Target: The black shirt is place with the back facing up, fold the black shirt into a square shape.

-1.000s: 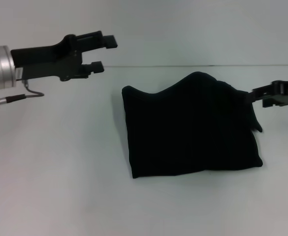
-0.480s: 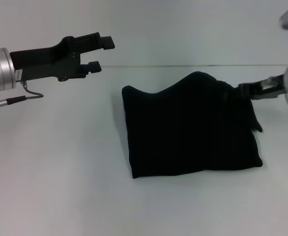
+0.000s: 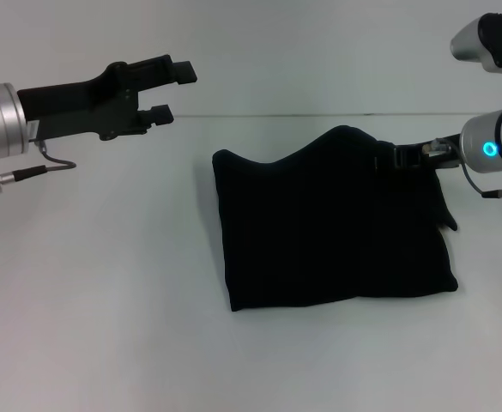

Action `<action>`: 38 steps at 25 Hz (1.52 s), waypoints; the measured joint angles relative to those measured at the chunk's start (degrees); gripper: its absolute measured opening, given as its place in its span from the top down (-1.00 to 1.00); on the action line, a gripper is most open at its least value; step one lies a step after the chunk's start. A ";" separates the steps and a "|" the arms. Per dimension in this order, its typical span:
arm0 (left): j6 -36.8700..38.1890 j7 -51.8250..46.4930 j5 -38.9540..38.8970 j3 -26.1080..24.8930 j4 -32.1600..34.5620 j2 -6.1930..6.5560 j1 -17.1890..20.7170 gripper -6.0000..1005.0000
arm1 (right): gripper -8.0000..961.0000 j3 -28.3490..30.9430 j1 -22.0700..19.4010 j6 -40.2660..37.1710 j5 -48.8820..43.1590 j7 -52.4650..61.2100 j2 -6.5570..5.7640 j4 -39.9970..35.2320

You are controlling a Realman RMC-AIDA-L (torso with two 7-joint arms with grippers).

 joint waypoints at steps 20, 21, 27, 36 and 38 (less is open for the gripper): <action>-0.29 0.71 -1.35 -0.10 -1.27 -0.74 0.07 -0.80 | 0.86 0.27 -0.34 -3.63 -0.07 2.50 -0.25 -5.62; -0.28 0.72 -1.49 -0.10 -1.28 -0.75 0.07 -0.80 | 0.86 0.21 -0.53 -4.66 -0.14 3.24 -0.40 -7.18; -0.17 0.73 -1.96 -0.08 -1.29 -1.04 0.07 -0.80 | 0.86 0.03 -1.39 -8.01 -0.30 5.40 -1.22 -11.64; -0.73 0.88 -2.49 -0.08 -1.29 -1.00 0.06 -0.80 | 0.86 0.22 -1.22 -8.79 -1.10 6.84 -0.59 -10.75; -1.12 1.01 -2.67 -0.10 -1.29 -1.00 0.06 -0.80 | 0.86 0.25 -0.76 -10.55 -0.76 6.95 -0.26 -11.58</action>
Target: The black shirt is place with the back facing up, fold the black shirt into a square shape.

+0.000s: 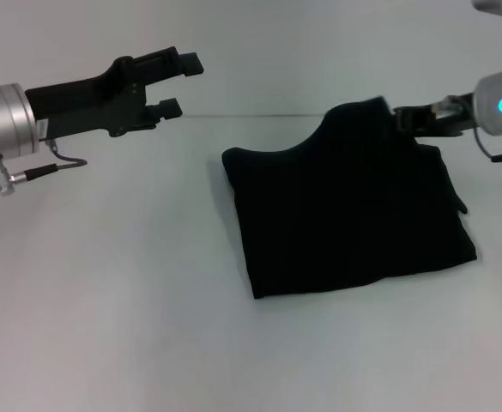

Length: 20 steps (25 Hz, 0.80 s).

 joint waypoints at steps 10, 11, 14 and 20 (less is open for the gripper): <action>-0.77 0.40 -1.73 -0.08 -0.16 0.27 0.00 -0.80 | 0.86 -0.36 -0.17 -5.17 -5.67 7.31 -0.07 -9.53; -0.81 0.42 -1.74 -0.08 -0.17 0.27 0.00 -0.80 | 0.86 -0.35 -0.18 -4.50 -6.40 7.51 -0.15 -9.23; -1.13 0.49 -1.76 -0.08 -0.18 0.33 -0.05 -0.80 | 0.84 -0.35 0.41 -0.83 -9.05 7.88 -0.29 -5.66; -1.82 1.07 -1.79 -0.17 -0.18 0.26 0.48 -0.79 | 0.75 -0.36 3.13 6.86 -14.54 9.07 -0.45 2.38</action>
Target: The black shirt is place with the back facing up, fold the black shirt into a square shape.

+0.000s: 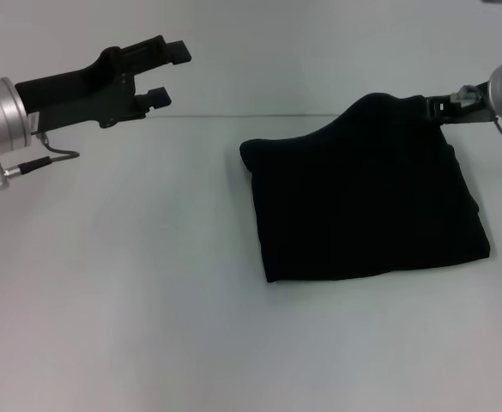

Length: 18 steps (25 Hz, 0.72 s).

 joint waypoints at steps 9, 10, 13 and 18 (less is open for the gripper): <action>-0.43 0.77 -0.02 -0.40 -1.45 -0.25 0.37 -0.79 | 0.63 -2.00 0.39 9.85 -0.47 -0.75 0.04 6.86; -0.46 0.78 -0.02 -0.42 -1.46 -0.28 0.39 -0.79 | 0.62 -2.57 0.46 11.32 -0.77 -0.75 0.00 8.08; -0.49 0.79 -0.11 -0.44 -1.48 -0.35 0.40 -0.78 | 0.58 -3.49 0.83 15.69 -3.00 -0.37 0.01 10.84; -0.37 0.81 -0.81 -0.44 -1.49 -0.46 0.46 -0.78 | 0.45 -2.96 0.94 18.87 -7.25 4.35 -1.69 11.82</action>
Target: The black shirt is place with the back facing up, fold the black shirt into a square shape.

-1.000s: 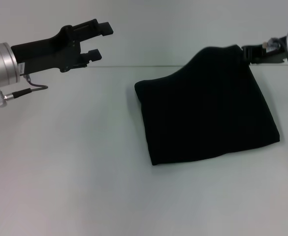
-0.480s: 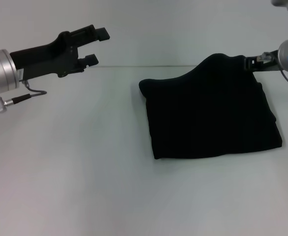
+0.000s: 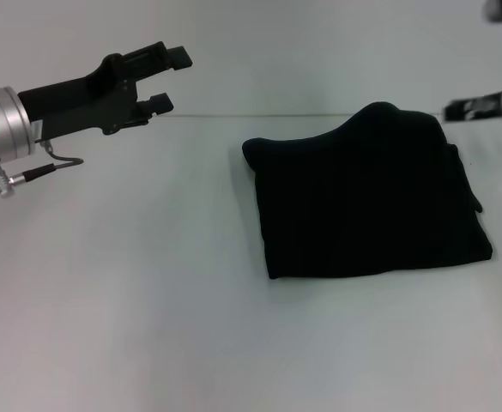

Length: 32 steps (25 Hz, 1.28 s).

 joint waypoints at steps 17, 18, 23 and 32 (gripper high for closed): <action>12.85 -0.82 8.03 2.91 -4.91 -0.21 0.78 -0.77 | -0.48 18.77 -22.10 -37.00 59.96 -42.00 -3.39 -15.50; 12.38 -1.00 8.33 3.48 -6.19 -0.37 0.74 -0.77 | -0.48 18.94 -23.64 -39.16 63.39 -45.02 -2.85 -15.40; 5.80 -2.48 8.78 6.27 -11.03 -1.66 0.63 -0.76 | -0.46 21.18 -29.58 -49.15 73.47 -55.73 -0.21 -14.76; -4.22 -7.93 8.81 13.31 -15.53 -4.36 0.37 -0.75 | -0.46 25.74 -32.04 -55.41 75.30 -64.06 1.28 -11.87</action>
